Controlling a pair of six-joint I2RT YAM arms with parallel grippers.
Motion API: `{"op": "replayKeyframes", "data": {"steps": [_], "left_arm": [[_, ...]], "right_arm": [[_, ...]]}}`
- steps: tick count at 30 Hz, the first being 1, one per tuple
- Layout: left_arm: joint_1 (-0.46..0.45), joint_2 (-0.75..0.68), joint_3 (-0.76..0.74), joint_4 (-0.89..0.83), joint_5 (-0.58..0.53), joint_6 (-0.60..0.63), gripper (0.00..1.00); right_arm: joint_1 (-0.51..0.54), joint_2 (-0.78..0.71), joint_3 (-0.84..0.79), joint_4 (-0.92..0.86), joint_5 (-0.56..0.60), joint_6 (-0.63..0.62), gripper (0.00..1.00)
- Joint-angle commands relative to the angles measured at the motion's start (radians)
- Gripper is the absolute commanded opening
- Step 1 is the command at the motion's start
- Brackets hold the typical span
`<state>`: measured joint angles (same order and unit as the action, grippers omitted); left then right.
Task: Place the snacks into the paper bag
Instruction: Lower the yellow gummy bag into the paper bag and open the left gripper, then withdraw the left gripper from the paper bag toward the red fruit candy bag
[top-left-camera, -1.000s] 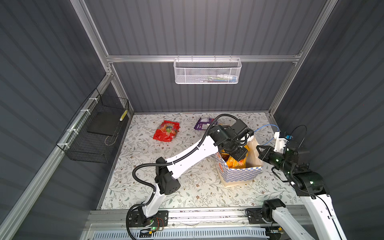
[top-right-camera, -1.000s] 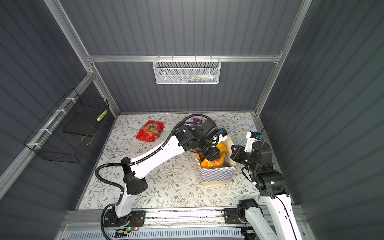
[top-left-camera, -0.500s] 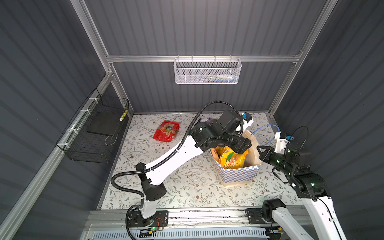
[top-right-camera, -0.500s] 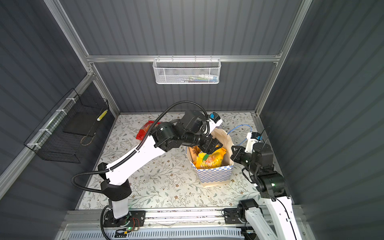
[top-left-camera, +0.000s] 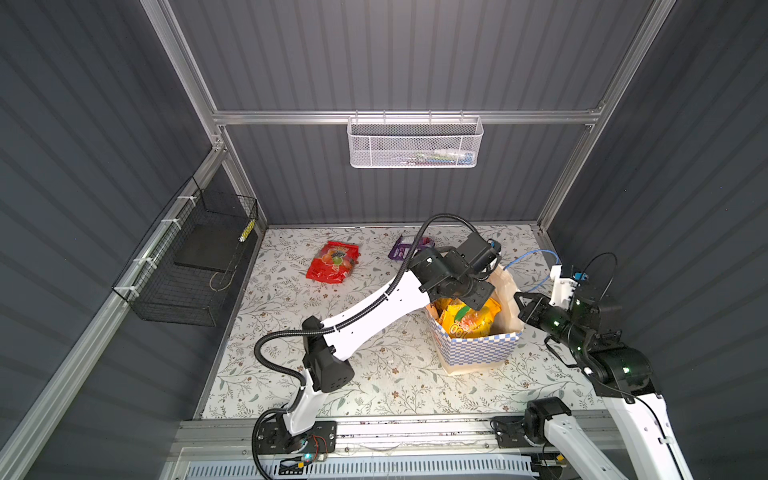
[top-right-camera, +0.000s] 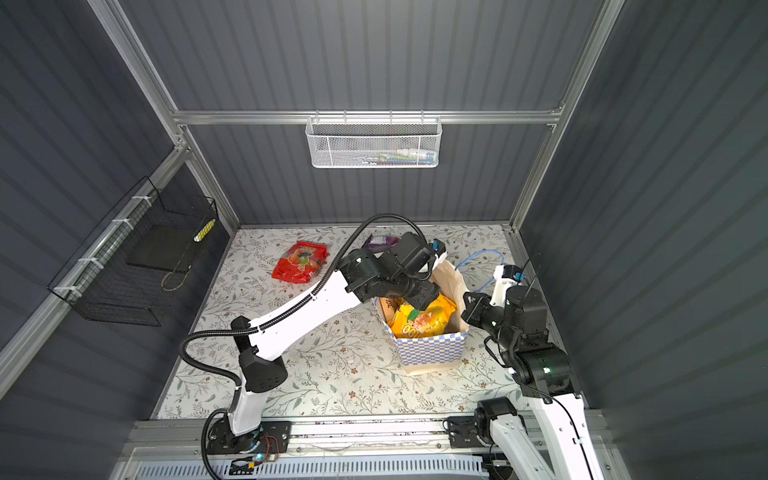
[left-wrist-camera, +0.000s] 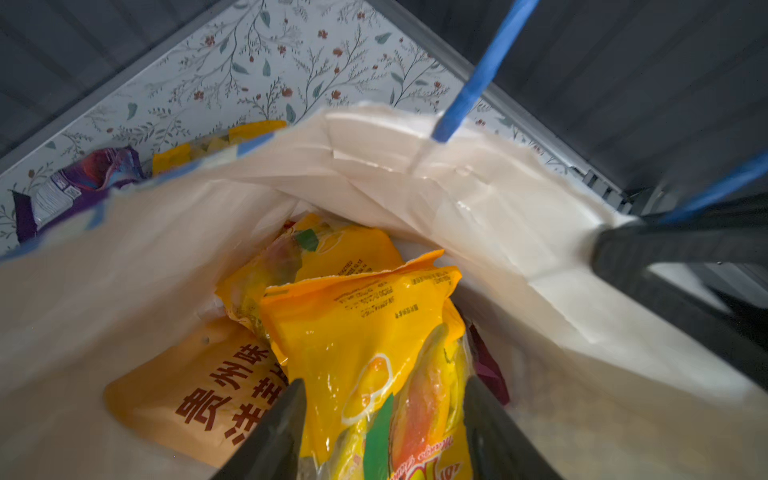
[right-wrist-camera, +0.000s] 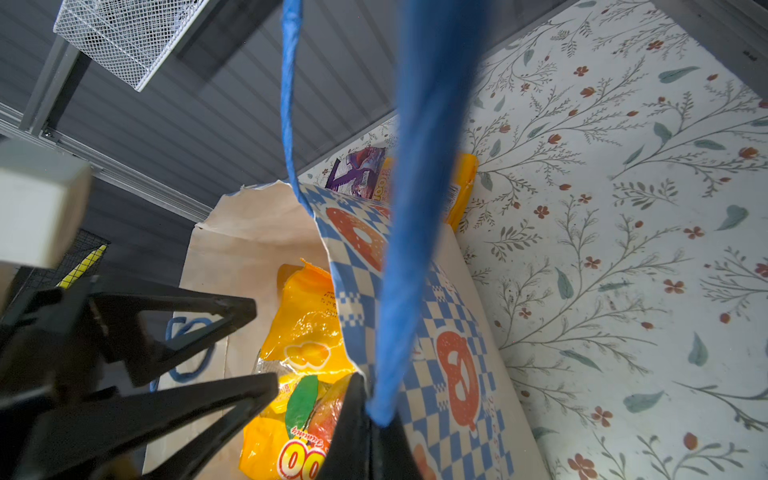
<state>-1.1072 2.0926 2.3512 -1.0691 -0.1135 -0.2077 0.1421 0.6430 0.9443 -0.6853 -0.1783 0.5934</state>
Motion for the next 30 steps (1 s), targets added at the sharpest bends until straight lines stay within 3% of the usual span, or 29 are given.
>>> {"op": "replayKeyframes", "data": {"steps": [1,9,13,21,27,30], "left_arm": [[-0.005,0.049,0.026,-0.053,-0.026,-0.015,0.57],[-0.005,0.196,-0.004,-0.066,0.042,-0.026,0.54],[-0.005,0.199,0.064,-0.093,0.040,-0.031,0.55],[-0.005,-0.082,-0.005,0.075,0.026,-0.029,0.68],[-0.005,-0.371,-0.265,0.295,0.004,-0.015,0.78],[-0.003,-0.513,-0.402,0.372,-0.104,-0.011,0.87]], "right_arm": [[-0.003,-0.014,0.017,0.031,0.010,-0.009,0.00],[-0.003,-0.018,0.026,0.029,0.014,-0.009,0.00],[-0.003,-0.023,0.025,0.026,0.019,-0.009,0.00],[-0.003,-0.032,0.021,0.024,0.033,-0.011,0.00],[-0.003,-0.037,0.019,0.023,0.038,-0.016,0.00],[-0.003,-0.038,0.017,0.024,0.036,-0.020,0.00]]}}
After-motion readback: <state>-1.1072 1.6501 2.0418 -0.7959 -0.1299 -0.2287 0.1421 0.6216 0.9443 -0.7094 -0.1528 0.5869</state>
